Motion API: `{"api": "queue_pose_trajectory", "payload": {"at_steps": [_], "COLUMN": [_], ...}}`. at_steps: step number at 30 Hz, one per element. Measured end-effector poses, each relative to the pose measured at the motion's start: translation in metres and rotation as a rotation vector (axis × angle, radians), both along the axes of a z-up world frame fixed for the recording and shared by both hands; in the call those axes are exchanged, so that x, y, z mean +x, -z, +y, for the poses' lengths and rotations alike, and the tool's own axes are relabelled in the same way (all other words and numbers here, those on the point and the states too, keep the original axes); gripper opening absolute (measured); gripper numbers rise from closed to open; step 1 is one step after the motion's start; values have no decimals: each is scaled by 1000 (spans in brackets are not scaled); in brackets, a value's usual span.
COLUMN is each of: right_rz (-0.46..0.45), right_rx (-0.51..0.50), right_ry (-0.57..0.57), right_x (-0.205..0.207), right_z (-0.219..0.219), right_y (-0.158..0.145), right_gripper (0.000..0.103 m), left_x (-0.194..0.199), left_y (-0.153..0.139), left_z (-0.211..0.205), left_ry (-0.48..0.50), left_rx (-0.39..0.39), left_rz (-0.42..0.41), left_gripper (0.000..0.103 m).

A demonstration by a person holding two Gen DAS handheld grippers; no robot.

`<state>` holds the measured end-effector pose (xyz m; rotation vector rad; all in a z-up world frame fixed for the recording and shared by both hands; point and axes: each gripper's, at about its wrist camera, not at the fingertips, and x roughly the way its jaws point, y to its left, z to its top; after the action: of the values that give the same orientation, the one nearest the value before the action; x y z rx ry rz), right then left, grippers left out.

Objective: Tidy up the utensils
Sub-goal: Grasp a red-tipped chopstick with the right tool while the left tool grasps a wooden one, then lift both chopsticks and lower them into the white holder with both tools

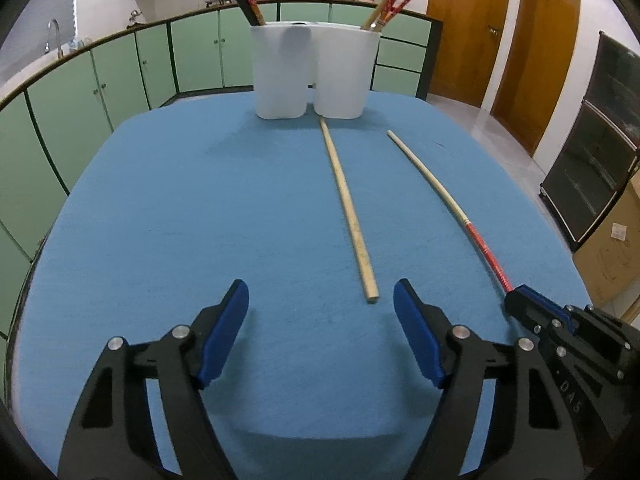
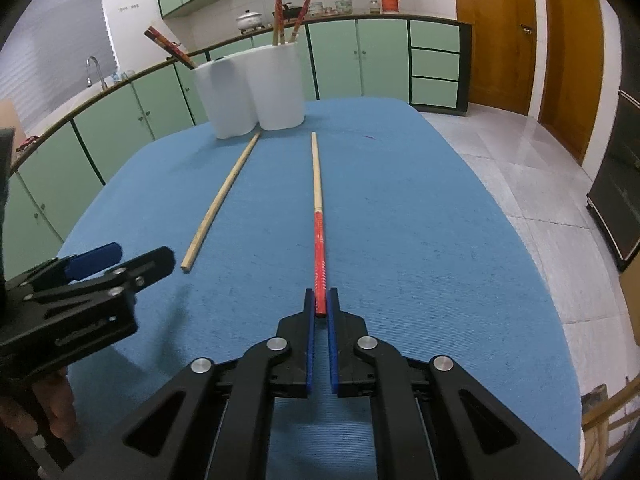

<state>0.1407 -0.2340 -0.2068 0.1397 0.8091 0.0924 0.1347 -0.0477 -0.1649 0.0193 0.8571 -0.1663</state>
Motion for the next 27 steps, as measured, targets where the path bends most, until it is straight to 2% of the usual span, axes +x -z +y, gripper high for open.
{"api": "queue_pose_trajectory", "payload": {"at_steps": [4, 6, 10, 13, 18, 21, 27], "right_rz": [3, 1, -4, -6, -6, -7, -10], "right_rx": [9, 17, 36, 55, 76, 76, 56], "right_ry": [-6, -8, -12, -16, -28, -29, -36], "right_x": [-1, -1, -1, -1, -3, -5, -7], "right_z": [-3, -4, -7, -9, -12, -13, -13], "right_y": [2, 3, 5, 5, 5, 5, 6], "right_gripper": [5, 5, 6, 6, 6, 6, 7], "left_x": [6, 8, 10, 12, 11, 12, 9], "left_y": [5, 9, 12, 12, 12, 12, 11], "left_z": [-12, -17, -25, -27, -28, -30, -25], "left_ry": [9, 18, 24, 18, 30, 36, 34], "left_rx": [10, 12, 28, 31, 34, 32, 9], "left_rz": [15, 34, 38, 37, 36, 38, 45], "left_gripper": [63, 52, 50, 44, 14, 8, 8]}}
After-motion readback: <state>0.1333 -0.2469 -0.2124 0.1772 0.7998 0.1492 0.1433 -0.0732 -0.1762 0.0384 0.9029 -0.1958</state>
